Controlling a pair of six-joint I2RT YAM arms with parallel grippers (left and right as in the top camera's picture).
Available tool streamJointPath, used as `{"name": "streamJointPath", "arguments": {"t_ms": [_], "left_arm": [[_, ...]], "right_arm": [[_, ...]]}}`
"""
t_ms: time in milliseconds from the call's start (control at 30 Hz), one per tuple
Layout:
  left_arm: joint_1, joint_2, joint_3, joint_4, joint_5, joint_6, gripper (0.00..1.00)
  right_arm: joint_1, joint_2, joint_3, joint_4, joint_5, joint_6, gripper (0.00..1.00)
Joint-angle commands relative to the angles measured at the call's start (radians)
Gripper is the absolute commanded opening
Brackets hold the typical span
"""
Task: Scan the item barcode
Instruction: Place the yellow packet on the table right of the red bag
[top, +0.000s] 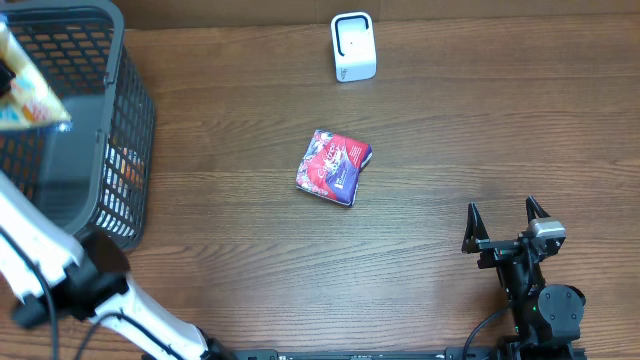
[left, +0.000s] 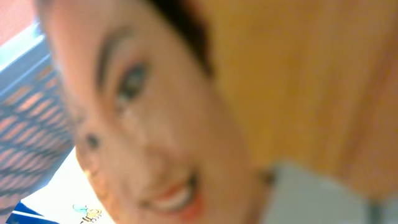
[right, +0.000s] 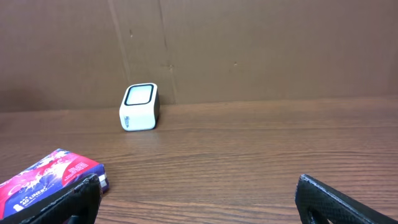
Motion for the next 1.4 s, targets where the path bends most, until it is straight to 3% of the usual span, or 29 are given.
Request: {"name": "streamJointPath", "arguments": {"t_ms": [0,167,300,600,800,1033,1067,1133,1233,1367], "left_arm": [[-0.072,-0.114,0.021,-0.003,0.300,-0.021,0.04],[-0.297,-0.160,0.021,-0.045,0.363,-0.020,0.04],[-0.568,-0.134,-0.006,-0.075,0.335,-0.020,0.04],[-1.066,0.109,-0.053,-0.078,0.063,-0.113,0.04],[-1.228,0.344,-0.053,-0.076,-0.042,-0.209,0.04],[-1.270,0.525,-0.053,-0.079,-0.026,-0.253,0.04],[-1.270,0.538,-0.053,-0.082,-0.003,-0.252,0.08],[-1.268,0.555,-0.053,-0.094,0.015,-0.252,0.25],[-1.263,0.558,-0.052,-0.101,0.015,-0.234,0.69],[-1.236,0.528,-0.038,-0.106,0.016,-0.174,0.86]], "right_arm": [[0.004,-0.007,-0.011,0.008,0.006,-0.003,1.00],[0.004,-0.007,-0.010,0.008,0.006,-0.003,1.00],[0.004,-0.007,-0.011,0.008,0.006,-0.003,1.00],[0.004,-0.007,-0.010,0.008,0.006,-0.003,1.00],[0.004,-0.007,-0.010,0.008,0.006,-0.003,1.00],[0.004,-0.007,-0.011,0.008,0.006,-0.003,1.00],[0.004,-0.007,-0.011,0.008,0.006,-0.003,1.00],[0.004,-0.007,-0.011,0.008,0.006,-0.003,1.00],[0.004,-0.007,-0.011,0.008,0.006,-0.003,1.00],[0.004,-0.007,-0.011,0.008,0.006,-0.003,1.00]]}}
